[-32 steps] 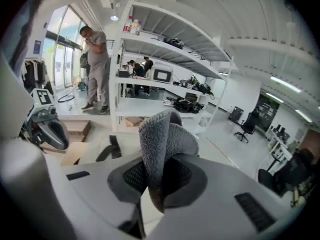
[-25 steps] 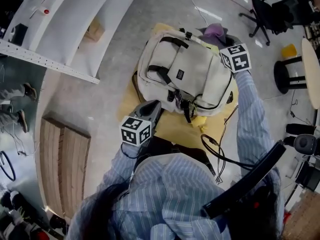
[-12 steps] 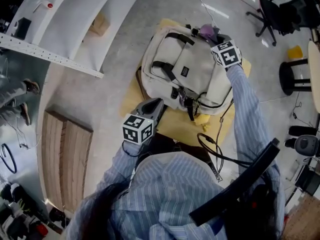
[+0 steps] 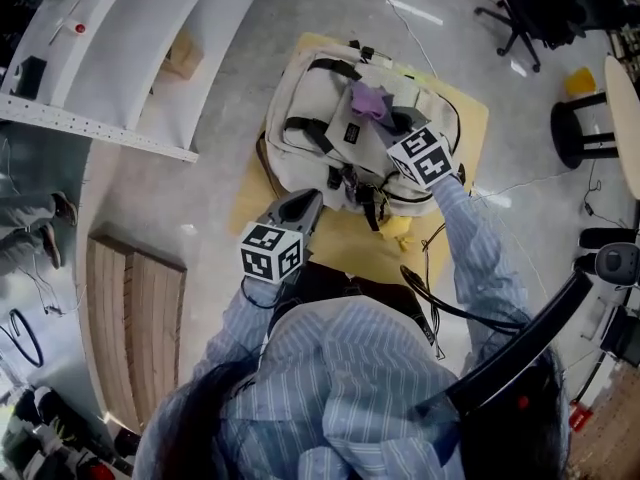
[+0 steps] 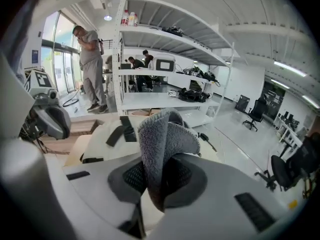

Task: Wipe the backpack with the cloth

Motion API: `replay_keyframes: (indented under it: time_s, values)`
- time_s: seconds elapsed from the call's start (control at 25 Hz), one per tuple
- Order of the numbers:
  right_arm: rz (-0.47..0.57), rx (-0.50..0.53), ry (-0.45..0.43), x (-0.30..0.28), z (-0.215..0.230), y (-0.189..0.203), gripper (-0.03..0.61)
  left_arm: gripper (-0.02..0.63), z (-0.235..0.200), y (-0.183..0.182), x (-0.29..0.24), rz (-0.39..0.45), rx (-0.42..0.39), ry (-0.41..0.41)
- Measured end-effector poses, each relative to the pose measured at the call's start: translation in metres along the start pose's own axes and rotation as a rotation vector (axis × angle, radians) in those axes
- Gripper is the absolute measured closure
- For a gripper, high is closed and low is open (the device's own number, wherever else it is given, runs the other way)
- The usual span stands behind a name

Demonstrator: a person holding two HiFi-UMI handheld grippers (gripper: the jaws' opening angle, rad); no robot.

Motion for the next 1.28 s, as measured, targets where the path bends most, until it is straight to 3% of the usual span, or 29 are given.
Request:
replay_keyframes:
  time_s: [0.52, 0.72, 0.88, 1.04, 1.28]
  values:
    - [-0.003, -0.100, -0.166, 0.042, -0.124, 0.063, 0.537, 0.591, 0.017, -0.001, -0.012, -0.002, -0.020, 0.037]
    - [-0.027, -0.103, -0.219, 0.053, -0.141, 0.077, 0.537, 0.591, 0.020, 0.001, -0.014, -0.013, -0.020, 0.040]
    - [0.040, -0.129, -0.133, 0.068, -0.094, 0.066, 0.537, 0.591, 0.020, 0.001, -0.018, -0.022, -0.021, 0.045]
    - [0.103, -0.188, 0.011, 0.081, -0.008, 0.049, 0.537, 0.591, 0.022, -0.003, -0.024, -0.027, -0.032, 0.059]
    - [0.107, -0.156, 0.226, 0.075, 0.113, 0.025, 0.537, 0.591, 0.023, -0.005, -0.029, -0.037, -0.038, 0.067]
Point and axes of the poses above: the fingertips, and each gripper's own axes: x backward along the fingers, z to its right, y out of its underside, the point moved 8 cm from there along x, backward along the fingers, and after that the axes turned 2 degrees about -x, right-handed, at the moved point
